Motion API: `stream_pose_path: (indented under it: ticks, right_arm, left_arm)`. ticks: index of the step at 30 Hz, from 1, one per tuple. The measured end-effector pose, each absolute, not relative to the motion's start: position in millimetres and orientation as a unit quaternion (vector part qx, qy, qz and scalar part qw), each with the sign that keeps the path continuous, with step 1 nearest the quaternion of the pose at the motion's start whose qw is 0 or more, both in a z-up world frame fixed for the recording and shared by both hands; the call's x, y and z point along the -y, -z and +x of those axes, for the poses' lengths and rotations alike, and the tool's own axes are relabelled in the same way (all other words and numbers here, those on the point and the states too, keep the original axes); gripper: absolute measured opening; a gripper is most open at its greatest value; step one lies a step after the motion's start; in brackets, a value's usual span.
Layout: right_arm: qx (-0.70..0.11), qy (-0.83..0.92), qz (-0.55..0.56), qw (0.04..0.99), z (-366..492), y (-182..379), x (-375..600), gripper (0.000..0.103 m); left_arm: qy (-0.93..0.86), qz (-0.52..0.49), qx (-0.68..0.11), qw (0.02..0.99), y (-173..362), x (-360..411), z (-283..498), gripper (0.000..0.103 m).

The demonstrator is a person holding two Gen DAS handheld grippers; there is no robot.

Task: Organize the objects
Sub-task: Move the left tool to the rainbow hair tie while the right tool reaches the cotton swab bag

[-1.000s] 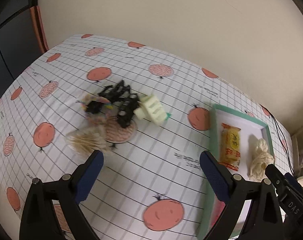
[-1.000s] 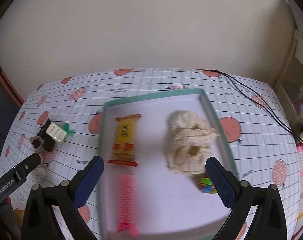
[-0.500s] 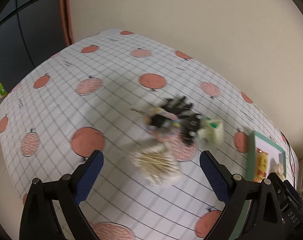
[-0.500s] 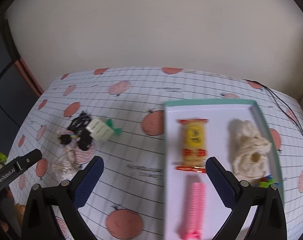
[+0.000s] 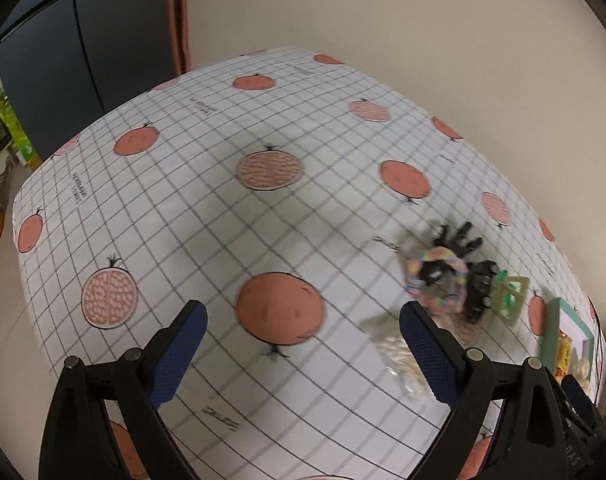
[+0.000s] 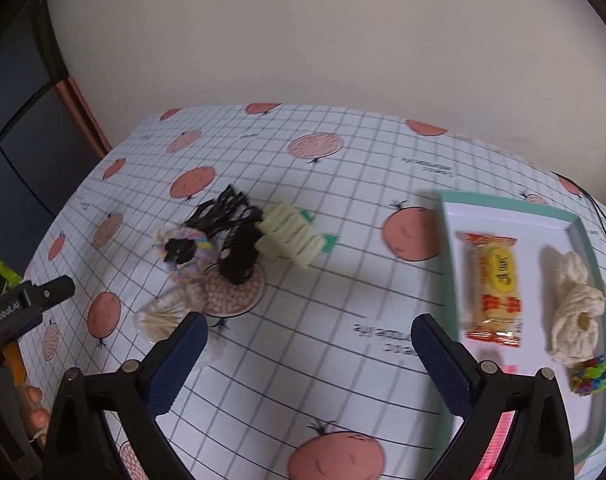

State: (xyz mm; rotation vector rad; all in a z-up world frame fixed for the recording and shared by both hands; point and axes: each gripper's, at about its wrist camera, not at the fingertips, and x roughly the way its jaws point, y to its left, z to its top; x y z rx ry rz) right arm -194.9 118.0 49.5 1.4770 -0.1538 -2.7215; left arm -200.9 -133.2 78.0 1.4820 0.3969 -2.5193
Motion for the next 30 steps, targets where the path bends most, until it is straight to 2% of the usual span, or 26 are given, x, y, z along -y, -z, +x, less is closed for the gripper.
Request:
stream_pose_path:
  ticks: [30]
  right_arm:
    - [-0.005, 0.855, 0.511, 0.09, -212, 12, -16, 0.103]
  left_arm:
    - [0.847, 0.501, -0.151, 0.089, -55, 153, -223, 0.097]
